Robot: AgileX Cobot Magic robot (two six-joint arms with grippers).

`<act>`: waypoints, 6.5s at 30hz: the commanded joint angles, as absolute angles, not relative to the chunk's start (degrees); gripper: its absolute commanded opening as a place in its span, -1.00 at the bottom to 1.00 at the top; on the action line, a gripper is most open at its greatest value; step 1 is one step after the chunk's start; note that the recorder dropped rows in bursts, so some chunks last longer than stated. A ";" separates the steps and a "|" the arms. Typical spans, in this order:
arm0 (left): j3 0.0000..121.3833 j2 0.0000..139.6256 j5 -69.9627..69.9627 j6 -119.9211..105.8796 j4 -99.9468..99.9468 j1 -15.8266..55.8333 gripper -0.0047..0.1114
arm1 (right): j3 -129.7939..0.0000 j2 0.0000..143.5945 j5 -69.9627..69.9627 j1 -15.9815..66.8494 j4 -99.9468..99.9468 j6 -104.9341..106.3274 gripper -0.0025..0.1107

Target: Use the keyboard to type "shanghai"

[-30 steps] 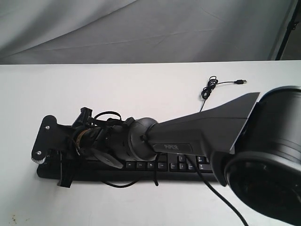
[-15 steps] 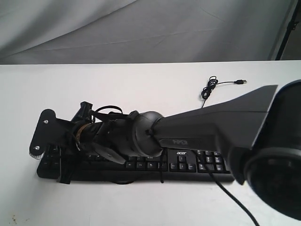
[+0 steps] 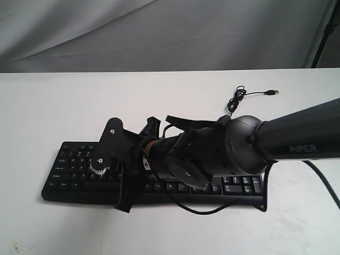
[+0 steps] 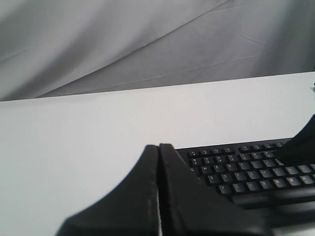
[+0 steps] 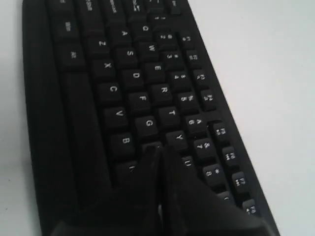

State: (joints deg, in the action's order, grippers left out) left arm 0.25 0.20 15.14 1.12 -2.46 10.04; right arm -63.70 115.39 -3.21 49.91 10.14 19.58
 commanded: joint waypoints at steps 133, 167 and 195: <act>0.00 0.00 14.85 1.28 -2.74 10.24 -0.92 | -67.67 121.29 -7.20 49.14 9.96 20.65 -0.96; 0.00 0.00 14.85 1.28 -2.74 10.24 -0.92 | -67.67 122.26 -5.69 49.14 9.50 20.65 -0.96; 0.00 0.00 14.85 1.28 -2.74 10.24 -0.92 | -88.11 131.09 0.82 55.46 11.31 21.24 -0.96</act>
